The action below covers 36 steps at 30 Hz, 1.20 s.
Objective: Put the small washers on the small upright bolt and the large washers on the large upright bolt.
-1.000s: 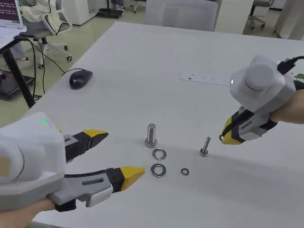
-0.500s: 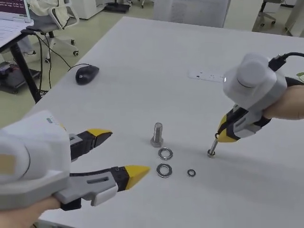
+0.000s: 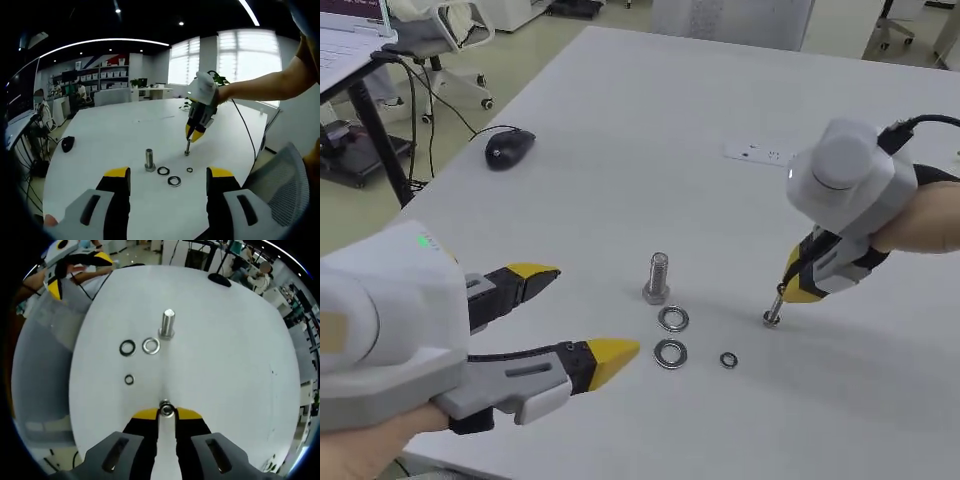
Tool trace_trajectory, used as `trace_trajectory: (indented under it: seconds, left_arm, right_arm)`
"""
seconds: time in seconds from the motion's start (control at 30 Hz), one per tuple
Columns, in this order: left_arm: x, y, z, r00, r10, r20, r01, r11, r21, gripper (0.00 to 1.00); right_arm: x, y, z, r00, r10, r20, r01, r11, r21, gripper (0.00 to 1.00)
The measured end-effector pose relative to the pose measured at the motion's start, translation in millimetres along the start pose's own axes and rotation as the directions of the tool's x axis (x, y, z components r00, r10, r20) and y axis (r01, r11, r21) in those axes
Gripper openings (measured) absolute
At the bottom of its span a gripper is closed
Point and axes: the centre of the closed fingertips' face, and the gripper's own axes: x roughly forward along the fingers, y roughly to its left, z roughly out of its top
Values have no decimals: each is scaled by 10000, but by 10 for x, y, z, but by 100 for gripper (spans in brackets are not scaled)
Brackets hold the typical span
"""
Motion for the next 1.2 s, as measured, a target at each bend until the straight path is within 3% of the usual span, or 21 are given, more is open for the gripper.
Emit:
trace_trajectory:
  seconds: [0.33,0.8,1.2]
  left_arm:
    - [-24,-24,2,10000,-27,-12,27,10000,-16,60]
    - [-45,-32,2,10000,-53,-10,53,9999,-117,60]
    - [-32,-52,-11,9999,-119,-79,118,9999,-68,60]
  right_arm:
    - [195,-3,-68,9987,-34,-499,17,9994,-345,12]
    - [436,-23,-158,9982,33,-595,-64,9986,-521,13]
    - [395,22,-174,9994,111,-323,-125,9990,-429,17]
